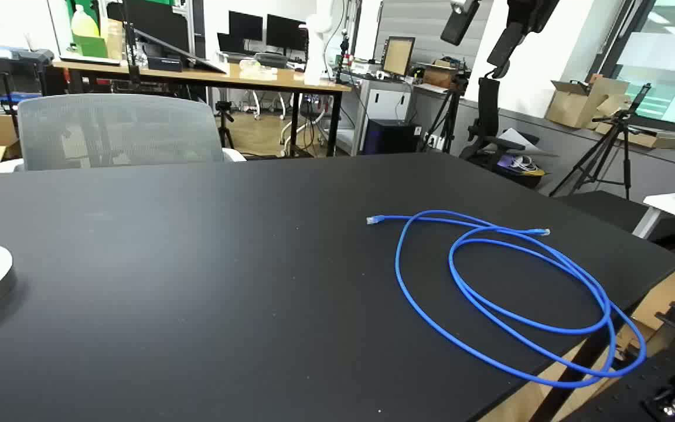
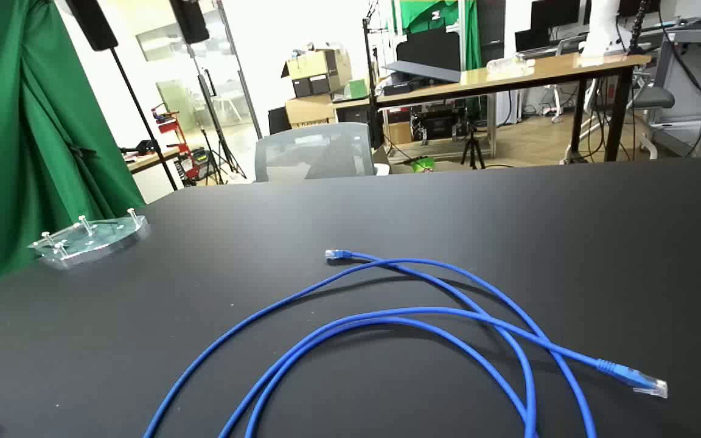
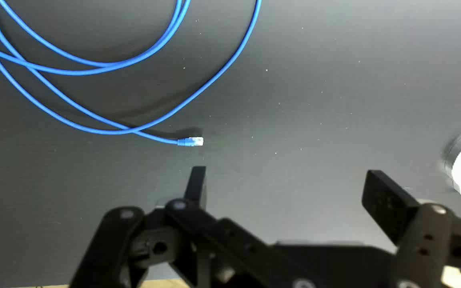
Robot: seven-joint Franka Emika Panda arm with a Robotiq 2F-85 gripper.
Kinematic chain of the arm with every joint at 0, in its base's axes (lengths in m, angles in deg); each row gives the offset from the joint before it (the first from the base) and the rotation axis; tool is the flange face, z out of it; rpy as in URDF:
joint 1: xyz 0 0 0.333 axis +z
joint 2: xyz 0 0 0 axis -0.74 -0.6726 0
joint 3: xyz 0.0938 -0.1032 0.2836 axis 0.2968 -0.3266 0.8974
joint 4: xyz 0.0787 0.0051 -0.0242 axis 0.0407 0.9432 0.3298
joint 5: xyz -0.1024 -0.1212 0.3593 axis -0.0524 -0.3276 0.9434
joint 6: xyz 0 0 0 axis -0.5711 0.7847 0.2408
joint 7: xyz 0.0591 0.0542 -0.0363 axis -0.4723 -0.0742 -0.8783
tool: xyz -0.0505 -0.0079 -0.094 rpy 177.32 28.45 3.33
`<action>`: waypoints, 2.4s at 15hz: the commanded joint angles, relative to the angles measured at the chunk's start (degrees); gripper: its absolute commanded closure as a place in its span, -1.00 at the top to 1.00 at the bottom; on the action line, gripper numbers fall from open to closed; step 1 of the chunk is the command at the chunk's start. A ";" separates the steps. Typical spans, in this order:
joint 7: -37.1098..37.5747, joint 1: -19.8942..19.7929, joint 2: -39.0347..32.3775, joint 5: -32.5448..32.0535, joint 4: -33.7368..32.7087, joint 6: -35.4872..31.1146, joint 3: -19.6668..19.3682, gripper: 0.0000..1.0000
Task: Move the cable slightly up, then pick one side and move it to the right
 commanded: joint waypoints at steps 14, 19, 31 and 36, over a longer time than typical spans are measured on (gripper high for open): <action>0.96 -0.56 -2.38 1.25 -1.31 0.02 0.16 1.00; 8.29 -5.62 -14.16 2.45 -6.61 -0.70 -0.32 1.00; 20.03 -11.21 -31.03 -0.65 -13.11 -9.00 0.86 1.00; 34.43 -11.33 -43.10 -3.73 -18.78 -21.25 0.24 1.00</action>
